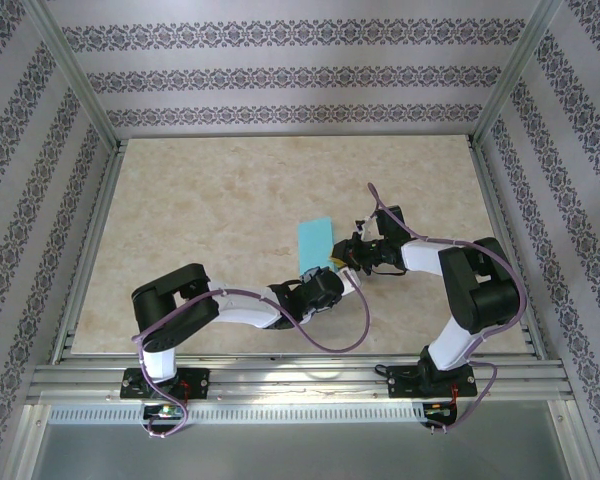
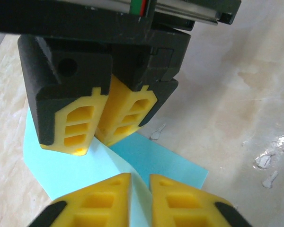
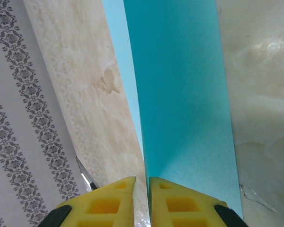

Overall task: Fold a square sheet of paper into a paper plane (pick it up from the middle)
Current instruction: Fold the triangle a second time at the center of the table.

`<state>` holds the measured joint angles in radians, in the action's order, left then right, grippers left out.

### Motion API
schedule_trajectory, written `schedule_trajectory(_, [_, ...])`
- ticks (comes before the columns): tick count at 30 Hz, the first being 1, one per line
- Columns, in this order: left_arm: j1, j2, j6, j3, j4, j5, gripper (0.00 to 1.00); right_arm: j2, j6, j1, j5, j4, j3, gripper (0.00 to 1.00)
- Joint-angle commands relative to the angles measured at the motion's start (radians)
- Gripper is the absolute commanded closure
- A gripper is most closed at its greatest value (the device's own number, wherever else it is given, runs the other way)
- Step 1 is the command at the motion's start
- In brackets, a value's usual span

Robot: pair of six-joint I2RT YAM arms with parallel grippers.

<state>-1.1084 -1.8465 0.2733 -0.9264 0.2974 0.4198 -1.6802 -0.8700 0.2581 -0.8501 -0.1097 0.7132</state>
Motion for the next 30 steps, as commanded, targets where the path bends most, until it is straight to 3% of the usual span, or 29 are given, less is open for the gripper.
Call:
schedule_trajectory(1, [0.015,0.038,-0.026,0.004,-0.009,-0.016,0.87,0.028,-0.008,0.001,0.014,-0.007,-0.001,0.84])
schedule_trajectory(5, [0.018,0.056,-0.051,0.007,-0.013,-0.033,0.99,0.039,-0.009,0.000,0.023,-0.002,-0.003,0.84])
schedule_trajectory(9, [0.034,0.081,-0.133,-0.007,-0.075,-0.077,1.00,0.064,-0.005,-0.020,0.017,-0.008,-0.013,0.82])
schedule_trajectory(13, [0.088,0.139,-0.255,-0.006,-0.130,-0.235,1.00,0.127,0.022,-0.065,0.044,0.031,-0.036,0.77])
schedule_trajectory(21, [0.215,0.218,-0.477,0.052,-0.071,-0.575,1.00,0.275,0.080,-0.089,0.143,0.045,-0.123,0.73])
schedule_trajectory(25, [0.260,0.228,-0.546,0.090,-0.020,-0.655,1.00,0.333,0.125,-0.073,0.175,0.046,-0.164,0.74])
schedule_trajectory(30, [0.293,0.222,-0.603,0.115,0.022,-0.713,1.00,0.356,0.120,-0.056,0.155,0.071,-0.187,0.82])
